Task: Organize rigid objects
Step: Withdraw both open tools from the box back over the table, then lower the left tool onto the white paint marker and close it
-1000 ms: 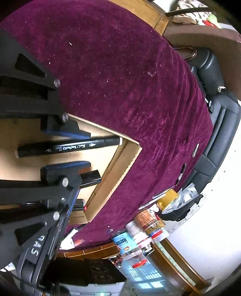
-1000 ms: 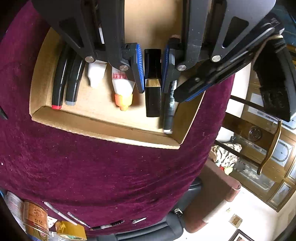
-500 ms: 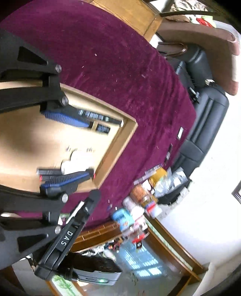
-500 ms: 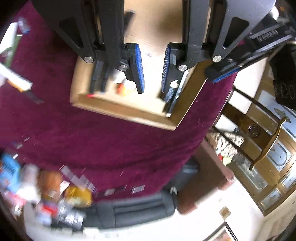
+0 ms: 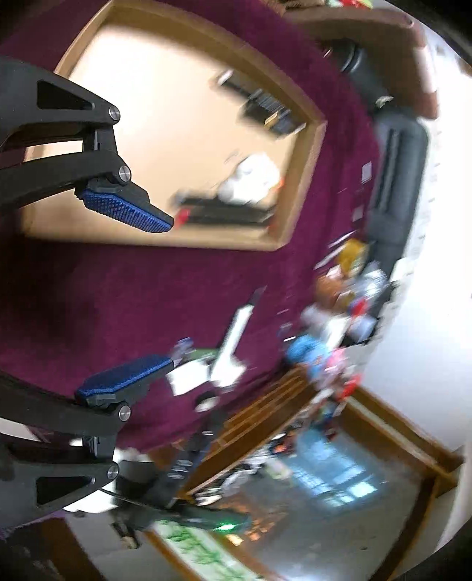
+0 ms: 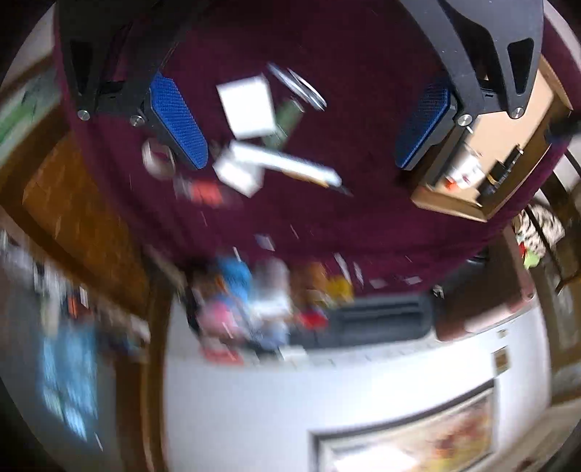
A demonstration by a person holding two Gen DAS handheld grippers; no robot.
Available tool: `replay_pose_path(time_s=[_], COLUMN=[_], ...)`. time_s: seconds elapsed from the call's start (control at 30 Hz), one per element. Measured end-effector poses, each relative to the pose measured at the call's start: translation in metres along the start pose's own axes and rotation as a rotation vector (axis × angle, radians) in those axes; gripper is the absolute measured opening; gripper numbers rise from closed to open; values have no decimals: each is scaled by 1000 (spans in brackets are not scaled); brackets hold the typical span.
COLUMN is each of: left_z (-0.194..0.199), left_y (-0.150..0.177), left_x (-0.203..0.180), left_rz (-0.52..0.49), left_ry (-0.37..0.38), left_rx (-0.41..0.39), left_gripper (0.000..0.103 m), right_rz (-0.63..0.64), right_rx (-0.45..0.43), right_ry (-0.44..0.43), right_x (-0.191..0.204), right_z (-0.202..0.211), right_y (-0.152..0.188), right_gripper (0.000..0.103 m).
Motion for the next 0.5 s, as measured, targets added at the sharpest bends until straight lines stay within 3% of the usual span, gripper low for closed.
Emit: replay_pose_path(time_s=[0.13, 0.27, 0.4, 0.5], left_z=[-29, -28, -27, -29], left_y=[30, 37, 36, 39], left_x=[-23, -41, -47, -46], left_rz=[1, -40, -43, -37], left_ry=[30, 0, -19, -24], left_rx=[132, 125, 111, 119], left_gripper=[64, 64, 64, 64], right_rz=[-105, -184, -243, -226], right_rx=[78, 97, 136, 182], right_ry=[-48, -179, -374, -370], right_x=[-39, -45, -29, -15], right_z=[-13, -16, -28, -49], right_y=[22, 27, 19, 9], right_gripper=[97, 96, 96, 93])
Point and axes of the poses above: each gripper's, at about its wrist camera, not at the fingertips, and z roughly against the way its jaws point, x to its left, y to its underside, the point moved 7 cm from there along -z, roughly the way its jaws point, and after that the axes turned 2 degrees about z, right-handed, at the moved point
